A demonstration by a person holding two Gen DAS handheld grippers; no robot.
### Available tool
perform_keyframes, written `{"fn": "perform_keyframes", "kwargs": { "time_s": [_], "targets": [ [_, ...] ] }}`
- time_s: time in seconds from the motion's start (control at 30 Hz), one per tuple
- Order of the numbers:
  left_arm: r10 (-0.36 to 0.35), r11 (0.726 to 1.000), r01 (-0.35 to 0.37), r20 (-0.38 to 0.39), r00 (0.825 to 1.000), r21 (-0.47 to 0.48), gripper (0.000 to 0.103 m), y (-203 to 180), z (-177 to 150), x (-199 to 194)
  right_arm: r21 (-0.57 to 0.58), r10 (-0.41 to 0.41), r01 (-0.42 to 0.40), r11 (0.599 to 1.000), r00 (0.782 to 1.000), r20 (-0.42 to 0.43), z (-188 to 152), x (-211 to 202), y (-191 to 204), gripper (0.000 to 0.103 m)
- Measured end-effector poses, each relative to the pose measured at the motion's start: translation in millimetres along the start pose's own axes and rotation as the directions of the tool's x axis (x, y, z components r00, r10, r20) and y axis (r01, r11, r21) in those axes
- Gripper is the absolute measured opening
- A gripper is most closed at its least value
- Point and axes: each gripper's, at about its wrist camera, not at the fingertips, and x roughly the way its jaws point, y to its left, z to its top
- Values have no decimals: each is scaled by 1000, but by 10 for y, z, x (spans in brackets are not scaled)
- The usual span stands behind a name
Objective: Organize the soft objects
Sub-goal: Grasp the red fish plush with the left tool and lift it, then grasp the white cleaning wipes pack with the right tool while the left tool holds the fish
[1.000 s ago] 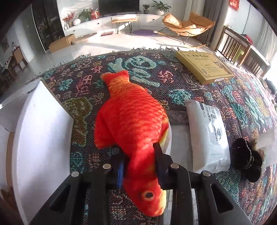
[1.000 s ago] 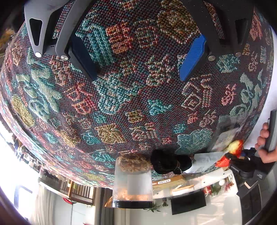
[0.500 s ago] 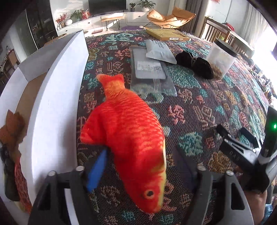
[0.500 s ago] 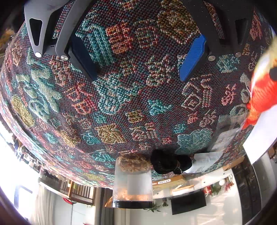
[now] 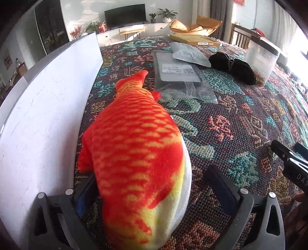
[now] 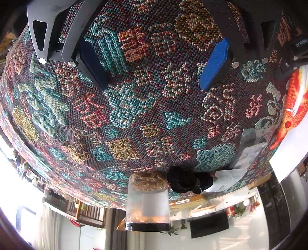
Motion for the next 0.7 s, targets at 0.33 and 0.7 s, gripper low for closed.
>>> {"fn": "perform_keyframes", "kwargs": {
  "time_s": [0.33,0.7],
  "targets": [
    [-18,1000,18,36,999,-1,103,15,-31,-6,50,163,-165,985,986,38,192,-67,-136,97],
    [-19,1000,19,36,999,-2,103,17,-34,-7,-185,344,-355,916,935,-85,1809,462,1276,96]
  ]
}}
